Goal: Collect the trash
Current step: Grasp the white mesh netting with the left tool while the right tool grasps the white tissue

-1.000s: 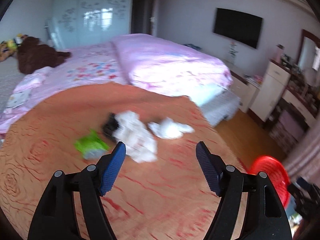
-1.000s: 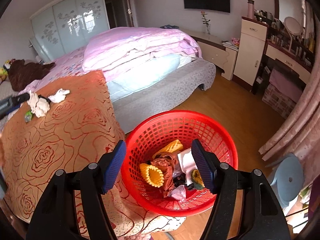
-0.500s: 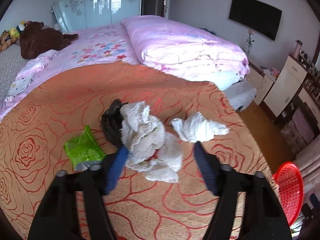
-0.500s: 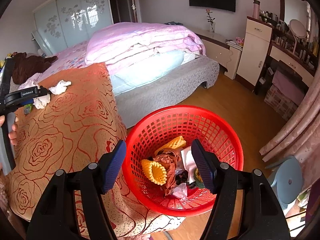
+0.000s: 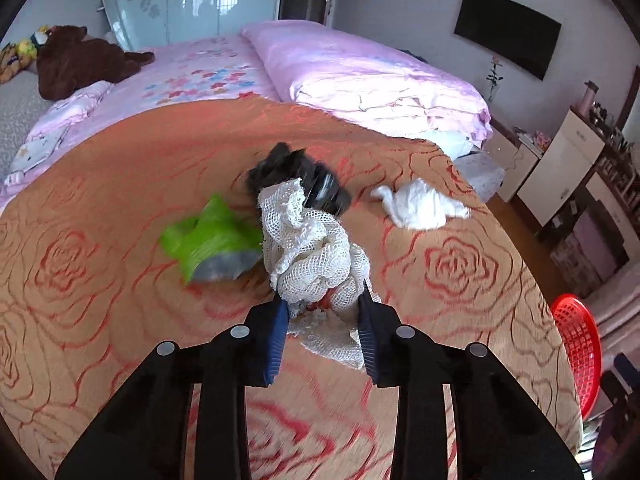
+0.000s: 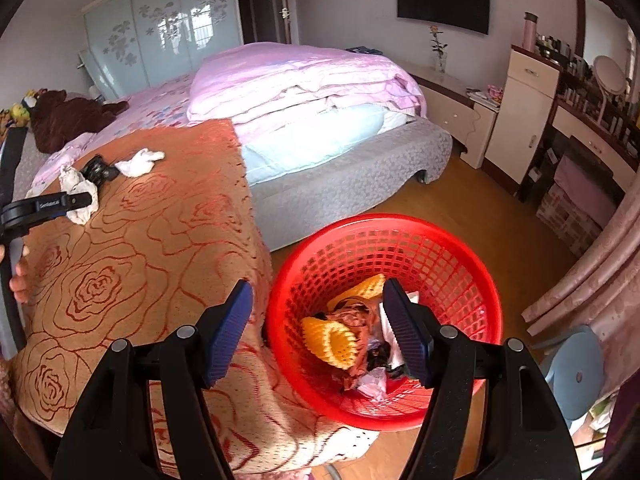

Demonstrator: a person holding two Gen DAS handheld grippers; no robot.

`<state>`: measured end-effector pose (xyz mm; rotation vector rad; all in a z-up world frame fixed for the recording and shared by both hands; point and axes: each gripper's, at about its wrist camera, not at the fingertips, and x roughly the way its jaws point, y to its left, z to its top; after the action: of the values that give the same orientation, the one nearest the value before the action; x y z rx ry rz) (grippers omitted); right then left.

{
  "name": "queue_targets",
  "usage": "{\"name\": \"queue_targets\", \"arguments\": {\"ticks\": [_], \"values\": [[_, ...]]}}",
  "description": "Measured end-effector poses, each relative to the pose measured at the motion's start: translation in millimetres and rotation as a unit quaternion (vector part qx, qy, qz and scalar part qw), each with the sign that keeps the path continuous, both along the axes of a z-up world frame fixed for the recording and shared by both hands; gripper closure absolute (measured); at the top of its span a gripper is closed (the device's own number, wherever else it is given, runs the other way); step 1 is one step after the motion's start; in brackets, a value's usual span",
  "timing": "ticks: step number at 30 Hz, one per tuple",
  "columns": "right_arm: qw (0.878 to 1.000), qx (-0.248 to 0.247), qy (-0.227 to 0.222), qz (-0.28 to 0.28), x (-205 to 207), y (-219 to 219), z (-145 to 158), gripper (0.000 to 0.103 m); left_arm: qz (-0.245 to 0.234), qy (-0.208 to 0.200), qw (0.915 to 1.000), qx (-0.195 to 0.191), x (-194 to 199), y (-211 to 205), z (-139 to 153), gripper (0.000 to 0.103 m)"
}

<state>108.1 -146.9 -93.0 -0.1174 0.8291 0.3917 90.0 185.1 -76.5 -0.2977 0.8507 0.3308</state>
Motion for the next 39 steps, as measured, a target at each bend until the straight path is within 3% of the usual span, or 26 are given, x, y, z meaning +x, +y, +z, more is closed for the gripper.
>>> {"name": "queue_targets", "arguments": {"ticks": [10, 19, 26, 39], "values": [[0.999, 0.001, -0.016, 0.046, -3, 51, 10, 0.038, 0.020, -0.005, 0.9991, 0.036, -48, -8, 0, 0.073], [0.994, 0.014, -0.025, 0.105, 27, 134, 19, 0.038, 0.026, -0.007, 0.9991, 0.033, -50, -7, 0, 0.073], [0.992, -0.015, -0.037, 0.120, 65, 205, 10, 0.038, 0.026, -0.007, 0.9992, 0.030, -51, -7, 0, 0.073], [0.986, -0.038, -0.016, 0.164, 99, 266, -1, 0.038, 0.027, -0.007, 0.9994, 0.022, -51, -5, 0, 0.073]]}}
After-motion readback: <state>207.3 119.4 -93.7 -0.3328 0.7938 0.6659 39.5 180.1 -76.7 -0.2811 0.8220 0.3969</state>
